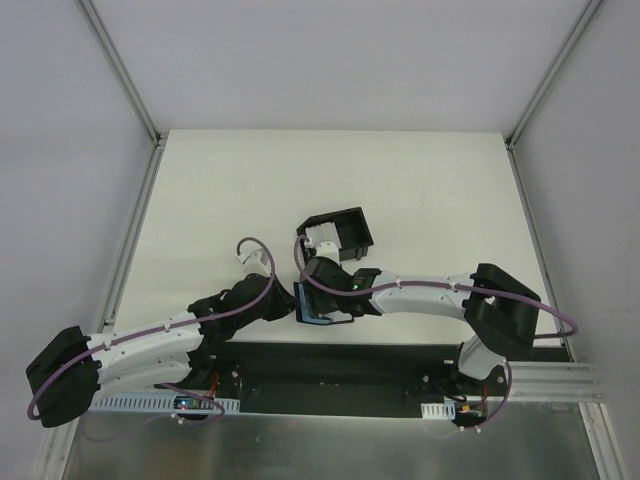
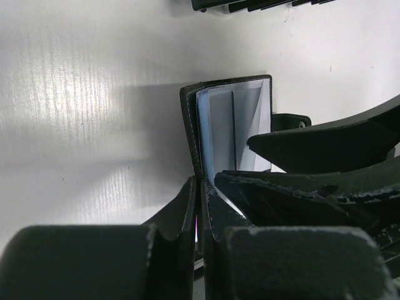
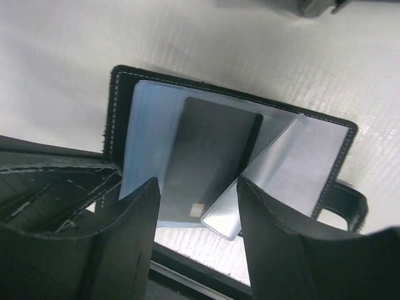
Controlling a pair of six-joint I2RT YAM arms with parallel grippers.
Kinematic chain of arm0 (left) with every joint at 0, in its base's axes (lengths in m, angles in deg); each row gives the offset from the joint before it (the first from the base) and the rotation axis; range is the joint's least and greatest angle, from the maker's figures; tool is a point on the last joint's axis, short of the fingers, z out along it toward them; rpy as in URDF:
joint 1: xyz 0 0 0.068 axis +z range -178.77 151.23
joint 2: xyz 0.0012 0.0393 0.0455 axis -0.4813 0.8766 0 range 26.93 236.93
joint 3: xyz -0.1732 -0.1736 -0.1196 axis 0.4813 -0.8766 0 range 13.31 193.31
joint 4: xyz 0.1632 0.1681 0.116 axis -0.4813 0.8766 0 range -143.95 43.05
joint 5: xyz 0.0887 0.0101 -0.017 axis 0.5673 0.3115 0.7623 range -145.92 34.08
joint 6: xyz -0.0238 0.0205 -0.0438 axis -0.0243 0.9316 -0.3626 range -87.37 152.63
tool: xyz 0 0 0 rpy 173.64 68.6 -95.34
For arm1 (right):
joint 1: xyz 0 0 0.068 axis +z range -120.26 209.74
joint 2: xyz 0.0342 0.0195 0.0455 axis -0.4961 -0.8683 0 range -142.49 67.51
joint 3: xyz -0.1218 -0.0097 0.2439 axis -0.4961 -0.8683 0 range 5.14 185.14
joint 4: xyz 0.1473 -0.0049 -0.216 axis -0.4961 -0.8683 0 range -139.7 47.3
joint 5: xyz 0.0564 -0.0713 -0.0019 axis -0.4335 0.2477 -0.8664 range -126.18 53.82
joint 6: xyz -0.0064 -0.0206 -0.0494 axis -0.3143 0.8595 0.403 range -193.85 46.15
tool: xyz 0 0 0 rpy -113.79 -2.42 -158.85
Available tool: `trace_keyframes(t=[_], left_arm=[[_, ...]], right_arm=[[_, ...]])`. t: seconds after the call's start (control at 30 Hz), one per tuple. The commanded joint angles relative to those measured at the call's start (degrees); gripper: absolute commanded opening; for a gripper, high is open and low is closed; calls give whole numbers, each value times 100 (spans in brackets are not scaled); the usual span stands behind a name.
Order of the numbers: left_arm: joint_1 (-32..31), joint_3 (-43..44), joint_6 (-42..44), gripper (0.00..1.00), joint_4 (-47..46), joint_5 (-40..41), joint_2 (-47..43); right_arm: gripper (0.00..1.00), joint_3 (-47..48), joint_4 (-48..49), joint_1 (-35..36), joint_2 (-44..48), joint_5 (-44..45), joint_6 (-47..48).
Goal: Put the credit cards into the card holder
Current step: Turn over the card slot in the card holder.
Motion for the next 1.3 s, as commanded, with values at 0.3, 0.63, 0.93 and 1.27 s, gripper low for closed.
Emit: trace_keyframes(t=[0.3,0.63,0.93,1.27], left_arm=[[-14,256,184,0,-19,-112,-117],[-14,247,193,0,-10,-103,-178],[-14,300,202,0,-19,-130,-126],[-14,326,228,0,-19,-147,-117]], right_arm=[[55,339,-1208,-7,909,1068,307],[56,602,-769,-7,180,188,378],[59,611,-425,-7,-31,-251,395],[63,760,-591,37,-365,-419,439]])
